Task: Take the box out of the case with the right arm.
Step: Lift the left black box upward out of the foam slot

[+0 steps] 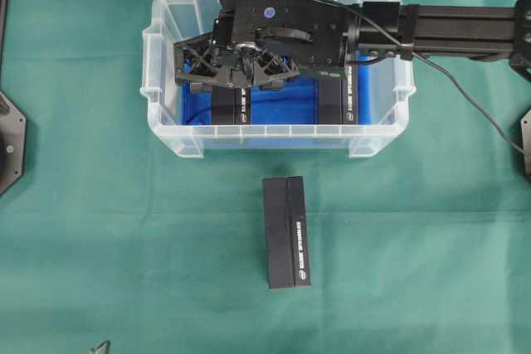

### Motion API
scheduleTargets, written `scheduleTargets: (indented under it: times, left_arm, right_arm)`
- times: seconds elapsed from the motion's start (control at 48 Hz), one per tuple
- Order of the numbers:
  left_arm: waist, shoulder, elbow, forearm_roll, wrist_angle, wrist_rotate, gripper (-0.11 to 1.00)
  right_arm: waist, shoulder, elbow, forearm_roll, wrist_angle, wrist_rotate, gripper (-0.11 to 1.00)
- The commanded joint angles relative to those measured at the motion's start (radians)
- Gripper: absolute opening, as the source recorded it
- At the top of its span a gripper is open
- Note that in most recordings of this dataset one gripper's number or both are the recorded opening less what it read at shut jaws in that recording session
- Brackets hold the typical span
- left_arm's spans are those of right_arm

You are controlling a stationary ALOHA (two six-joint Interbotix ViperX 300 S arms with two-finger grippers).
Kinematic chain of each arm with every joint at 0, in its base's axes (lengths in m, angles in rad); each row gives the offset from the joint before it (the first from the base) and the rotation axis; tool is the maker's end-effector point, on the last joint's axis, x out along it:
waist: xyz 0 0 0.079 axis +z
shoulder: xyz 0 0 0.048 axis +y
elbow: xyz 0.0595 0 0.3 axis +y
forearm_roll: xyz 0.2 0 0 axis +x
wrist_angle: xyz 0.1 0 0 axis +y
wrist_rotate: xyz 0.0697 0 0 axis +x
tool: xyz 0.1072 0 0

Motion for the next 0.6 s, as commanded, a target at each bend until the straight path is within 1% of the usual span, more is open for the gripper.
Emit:
scheduleTargets:
  times: [0.0, 0.146, 0.354, 0.584]
  left_arm:
    - [0.002, 0.002, -0.009, 0.000, -0.005, 0.000, 0.02]
    - [0.002, 0.002, -0.009, 0.002, -0.005, 0.000, 0.02]
    - [0.003, 0.003, -0.011, 0.000, -0.005, -0.002, 0.02]
    - [0.003, -0.002, -0.009, 0.002, -0.005, 0.000, 0.02]
  right_arm:
    - [0.012, -0.025, -0.020, -0.002, 0.003, -0.002, 0.69]
    - [0.014, -0.037, -0.029, -0.003, 0.015, -0.002, 0.69]
    - [0.014, -0.095, -0.054, -0.005, 0.103, -0.002, 0.69]
    - [0.014, -0.144, -0.124, -0.035, 0.167, -0.002, 0.69]
